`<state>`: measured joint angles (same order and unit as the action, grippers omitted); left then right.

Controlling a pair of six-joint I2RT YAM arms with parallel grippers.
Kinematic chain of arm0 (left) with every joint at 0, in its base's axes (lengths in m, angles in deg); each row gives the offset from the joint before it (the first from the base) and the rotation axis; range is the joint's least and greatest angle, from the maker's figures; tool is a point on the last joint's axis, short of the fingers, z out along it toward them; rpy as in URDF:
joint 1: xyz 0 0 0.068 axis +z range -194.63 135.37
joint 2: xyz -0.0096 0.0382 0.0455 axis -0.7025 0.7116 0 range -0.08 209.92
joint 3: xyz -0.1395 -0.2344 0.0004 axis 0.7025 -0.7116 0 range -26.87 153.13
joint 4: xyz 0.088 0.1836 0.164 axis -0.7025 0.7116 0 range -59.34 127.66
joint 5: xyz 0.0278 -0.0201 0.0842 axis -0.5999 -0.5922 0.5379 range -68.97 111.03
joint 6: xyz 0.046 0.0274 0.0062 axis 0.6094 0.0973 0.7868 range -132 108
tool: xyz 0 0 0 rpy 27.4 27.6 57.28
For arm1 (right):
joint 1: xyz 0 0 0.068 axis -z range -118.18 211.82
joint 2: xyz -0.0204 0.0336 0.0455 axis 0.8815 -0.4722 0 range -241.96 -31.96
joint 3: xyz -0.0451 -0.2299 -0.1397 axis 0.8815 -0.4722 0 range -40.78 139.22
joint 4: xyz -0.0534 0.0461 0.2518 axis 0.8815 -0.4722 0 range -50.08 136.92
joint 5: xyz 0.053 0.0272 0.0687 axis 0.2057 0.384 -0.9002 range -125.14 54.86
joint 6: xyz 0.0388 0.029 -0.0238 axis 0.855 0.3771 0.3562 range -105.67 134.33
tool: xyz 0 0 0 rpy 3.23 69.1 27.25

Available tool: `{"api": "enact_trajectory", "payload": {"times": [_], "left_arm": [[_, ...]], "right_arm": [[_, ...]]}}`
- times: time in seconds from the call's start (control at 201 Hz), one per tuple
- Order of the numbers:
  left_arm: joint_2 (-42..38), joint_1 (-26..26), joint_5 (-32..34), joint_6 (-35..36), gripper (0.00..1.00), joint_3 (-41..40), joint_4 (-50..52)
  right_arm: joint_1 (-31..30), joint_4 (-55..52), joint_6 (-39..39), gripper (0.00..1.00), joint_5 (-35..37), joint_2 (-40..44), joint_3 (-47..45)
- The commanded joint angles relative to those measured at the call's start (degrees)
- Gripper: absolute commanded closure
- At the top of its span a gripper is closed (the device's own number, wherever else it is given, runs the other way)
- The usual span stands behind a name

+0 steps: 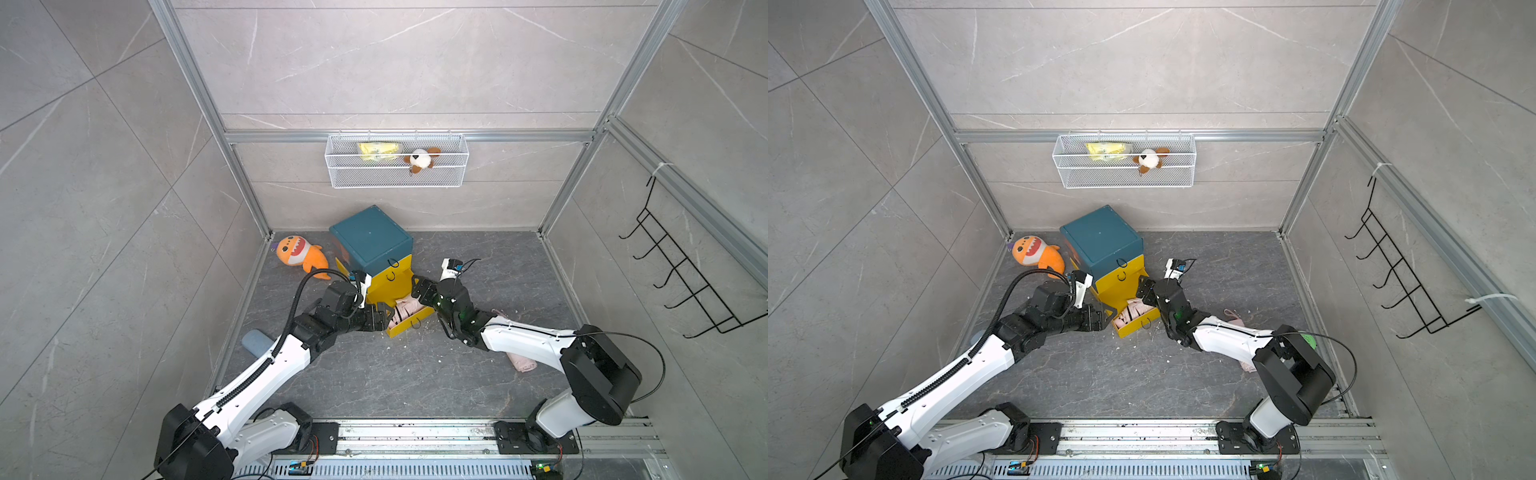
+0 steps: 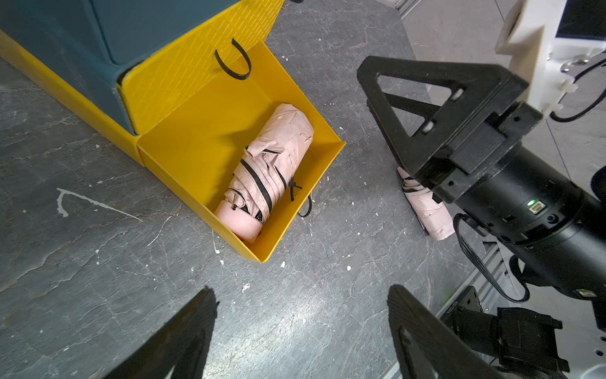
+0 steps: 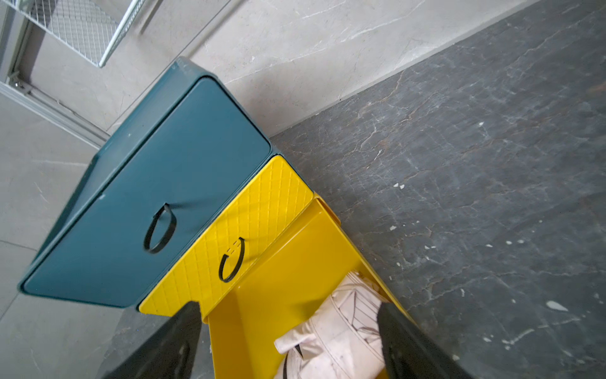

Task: Place the umbrella in the drawer by color
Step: Place the umbrella in the drawer.

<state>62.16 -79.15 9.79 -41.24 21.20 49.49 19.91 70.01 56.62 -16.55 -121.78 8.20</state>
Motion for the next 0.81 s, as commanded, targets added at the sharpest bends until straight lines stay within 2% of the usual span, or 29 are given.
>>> {"api": "enact_trajectory", "payload": {"times": [0.0, 0.209, 0.363, 0.612, 0.806], "left_arm": [[0.41, -0.19, -2.39, -0.65, 0.15, 1.55, -1.69], [3.44, -0.74, -5.89, -0.21, 0.14, 4.12, -3.01], [6.94, -1.75, -7.22, -0.09, 0.14, 7.15, -3.67], [11.06, -3.65, -7.71, -0.26, 0.14, 10.84, -5.75], [14.65, -6.66, -8.26, -1.1, 0.14, 12.36, -8.08]], "right_arm": [[0.84, -8.38, -6.06, 0.11, -4.95, 2.47, 2.75], [2.98, -28.46, -15.54, 0.06, -10.92, 7.42, 9.4], [5.4, -40.55, -18.62, 0.04, -14.42, 10.53, 10.48], [10.73, -55.19, -18.73, 0.01, -10.65, 15.06, 8.37], [17.77, -56.56, -14.48, 0.01, -8.89, 17.03, 2.97]]}}
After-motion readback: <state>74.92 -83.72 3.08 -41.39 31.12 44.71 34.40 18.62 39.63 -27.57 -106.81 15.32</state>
